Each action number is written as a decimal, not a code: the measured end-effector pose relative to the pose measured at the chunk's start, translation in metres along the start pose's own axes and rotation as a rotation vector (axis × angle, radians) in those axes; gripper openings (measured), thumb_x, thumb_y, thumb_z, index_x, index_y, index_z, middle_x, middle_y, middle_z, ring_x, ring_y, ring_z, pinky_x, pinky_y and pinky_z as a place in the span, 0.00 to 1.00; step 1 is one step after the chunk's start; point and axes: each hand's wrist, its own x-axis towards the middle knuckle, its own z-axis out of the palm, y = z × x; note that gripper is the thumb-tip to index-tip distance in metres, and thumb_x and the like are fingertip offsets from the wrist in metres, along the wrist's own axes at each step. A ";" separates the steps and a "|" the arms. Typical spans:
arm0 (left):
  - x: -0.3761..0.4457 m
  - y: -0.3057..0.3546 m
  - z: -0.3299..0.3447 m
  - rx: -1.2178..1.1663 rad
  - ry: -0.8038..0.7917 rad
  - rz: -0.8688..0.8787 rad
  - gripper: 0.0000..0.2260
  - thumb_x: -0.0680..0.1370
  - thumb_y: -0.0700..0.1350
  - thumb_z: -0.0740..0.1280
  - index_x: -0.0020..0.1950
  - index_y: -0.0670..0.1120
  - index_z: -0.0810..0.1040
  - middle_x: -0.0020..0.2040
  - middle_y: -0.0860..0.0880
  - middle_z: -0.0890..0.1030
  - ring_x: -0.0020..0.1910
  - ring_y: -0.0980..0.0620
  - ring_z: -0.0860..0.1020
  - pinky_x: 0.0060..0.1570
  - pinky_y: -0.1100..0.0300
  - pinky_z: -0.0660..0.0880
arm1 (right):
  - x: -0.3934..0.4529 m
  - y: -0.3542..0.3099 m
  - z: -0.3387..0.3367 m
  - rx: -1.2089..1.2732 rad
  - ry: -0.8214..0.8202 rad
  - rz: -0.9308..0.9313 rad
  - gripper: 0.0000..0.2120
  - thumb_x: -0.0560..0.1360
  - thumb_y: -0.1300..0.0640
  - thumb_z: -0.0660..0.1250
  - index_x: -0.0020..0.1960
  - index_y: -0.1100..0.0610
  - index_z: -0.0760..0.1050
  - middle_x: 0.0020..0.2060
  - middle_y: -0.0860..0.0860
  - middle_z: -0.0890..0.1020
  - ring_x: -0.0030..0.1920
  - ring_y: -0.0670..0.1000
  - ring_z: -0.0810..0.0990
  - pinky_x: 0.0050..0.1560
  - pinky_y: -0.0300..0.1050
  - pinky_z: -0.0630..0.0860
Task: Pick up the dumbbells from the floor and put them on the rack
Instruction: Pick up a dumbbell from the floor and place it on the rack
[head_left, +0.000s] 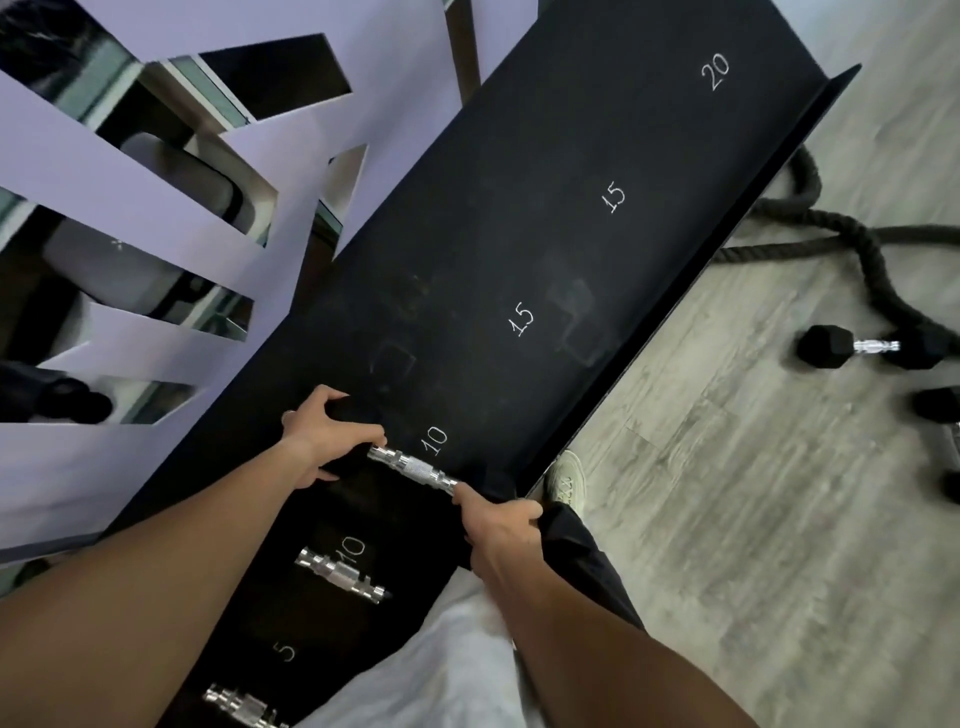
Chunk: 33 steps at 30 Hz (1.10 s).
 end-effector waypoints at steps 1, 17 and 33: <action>0.000 0.000 0.000 -0.005 -0.003 0.001 0.35 0.62 0.45 0.83 0.65 0.58 0.72 0.68 0.44 0.64 0.60 0.42 0.72 0.51 0.40 0.82 | 0.003 -0.002 -0.001 -0.029 0.006 -0.004 0.43 0.60 0.45 0.81 0.65 0.58 0.62 0.65 0.59 0.71 0.53 0.59 0.78 0.56 0.55 0.82; 0.005 0.004 0.014 0.138 0.008 0.140 0.39 0.63 0.53 0.83 0.69 0.57 0.68 0.70 0.44 0.60 0.59 0.41 0.74 0.50 0.45 0.82 | 0.013 -0.012 -0.016 -0.271 -0.049 -0.102 0.51 0.58 0.38 0.78 0.71 0.60 0.60 0.66 0.58 0.74 0.61 0.60 0.79 0.59 0.55 0.82; -0.029 0.023 0.022 0.610 0.079 0.483 0.37 0.71 0.59 0.76 0.76 0.55 0.63 0.73 0.42 0.62 0.70 0.38 0.63 0.65 0.44 0.71 | 0.048 0.037 -0.127 -0.180 -0.045 -0.262 0.13 0.73 0.43 0.71 0.46 0.52 0.77 0.47 0.55 0.86 0.52 0.59 0.85 0.58 0.55 0.82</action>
